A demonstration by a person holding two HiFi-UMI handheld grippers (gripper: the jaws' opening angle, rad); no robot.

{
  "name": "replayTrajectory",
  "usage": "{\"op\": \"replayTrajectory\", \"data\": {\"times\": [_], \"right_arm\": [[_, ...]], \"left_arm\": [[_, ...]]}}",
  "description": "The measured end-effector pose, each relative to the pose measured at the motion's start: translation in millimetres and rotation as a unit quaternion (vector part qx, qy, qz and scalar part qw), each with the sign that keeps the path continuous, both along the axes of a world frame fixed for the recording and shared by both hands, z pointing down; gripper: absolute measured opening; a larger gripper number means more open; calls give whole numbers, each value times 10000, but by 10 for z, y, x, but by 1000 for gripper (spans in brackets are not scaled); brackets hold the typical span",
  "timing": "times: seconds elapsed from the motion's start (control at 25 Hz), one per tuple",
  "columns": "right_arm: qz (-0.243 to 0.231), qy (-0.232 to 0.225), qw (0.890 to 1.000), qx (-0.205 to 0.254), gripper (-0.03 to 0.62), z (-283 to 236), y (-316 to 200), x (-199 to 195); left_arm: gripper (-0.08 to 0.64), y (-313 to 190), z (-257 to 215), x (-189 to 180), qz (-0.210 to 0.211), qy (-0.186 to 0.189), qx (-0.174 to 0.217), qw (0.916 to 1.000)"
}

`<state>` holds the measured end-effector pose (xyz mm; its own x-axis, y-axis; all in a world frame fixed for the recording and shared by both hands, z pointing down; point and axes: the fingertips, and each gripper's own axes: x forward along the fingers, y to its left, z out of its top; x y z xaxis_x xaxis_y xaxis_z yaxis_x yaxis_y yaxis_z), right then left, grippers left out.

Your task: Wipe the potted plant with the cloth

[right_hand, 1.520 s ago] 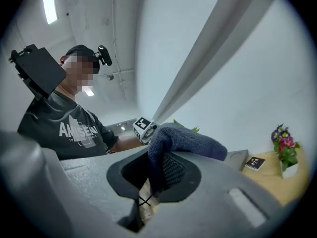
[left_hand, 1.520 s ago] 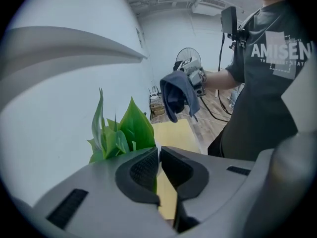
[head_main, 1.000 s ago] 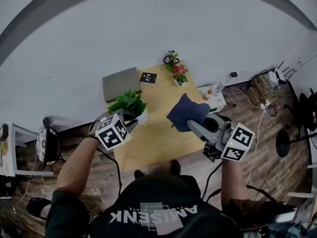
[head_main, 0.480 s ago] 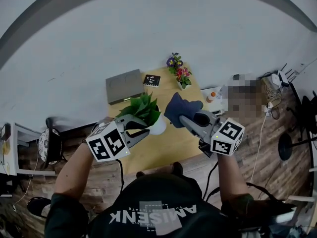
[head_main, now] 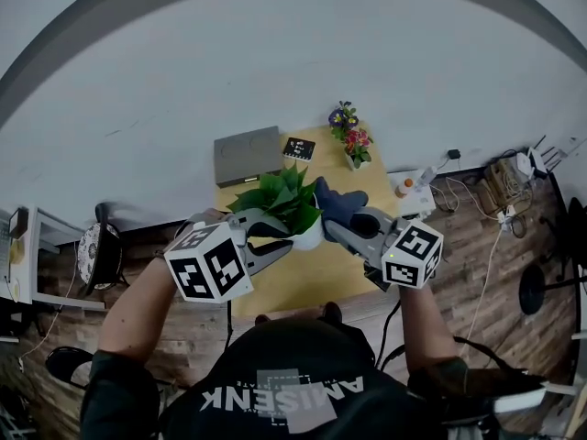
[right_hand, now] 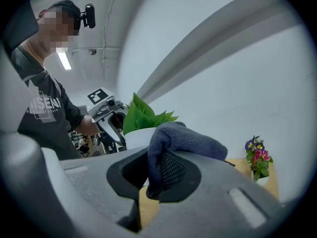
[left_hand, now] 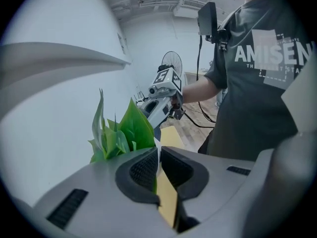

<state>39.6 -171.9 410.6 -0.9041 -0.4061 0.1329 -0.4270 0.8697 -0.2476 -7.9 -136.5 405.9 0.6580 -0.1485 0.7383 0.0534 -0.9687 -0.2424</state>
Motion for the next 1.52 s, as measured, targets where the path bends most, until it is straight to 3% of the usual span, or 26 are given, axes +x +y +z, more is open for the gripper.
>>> {"op": "replayTrajectory", "data": {"times": [0.32,0.76,1.0,1.24,1.52], "right_arm": [[-234,188,9995,67,29,43,285,-248],[-491,77,9987,-80,29,111,562,-520],[-11,-25,10000,-96,29,24,525,-195],[578,-61,9982,-142,29,22,450,276],[1118,-81,9935,-222,29,45,330,716]], "left_arm": [[21,-132,133,-18,-605,-151,-279,9977],[21,-142,298,-157,-963,-175,-504,9939],[23,-278,737,-278,-1092,-785,-201,9907],[26,-478,1240,-184,-1206,-963,-279,9876],[28,-749,1746,-89,-1169,-1399,28,9832]]}}
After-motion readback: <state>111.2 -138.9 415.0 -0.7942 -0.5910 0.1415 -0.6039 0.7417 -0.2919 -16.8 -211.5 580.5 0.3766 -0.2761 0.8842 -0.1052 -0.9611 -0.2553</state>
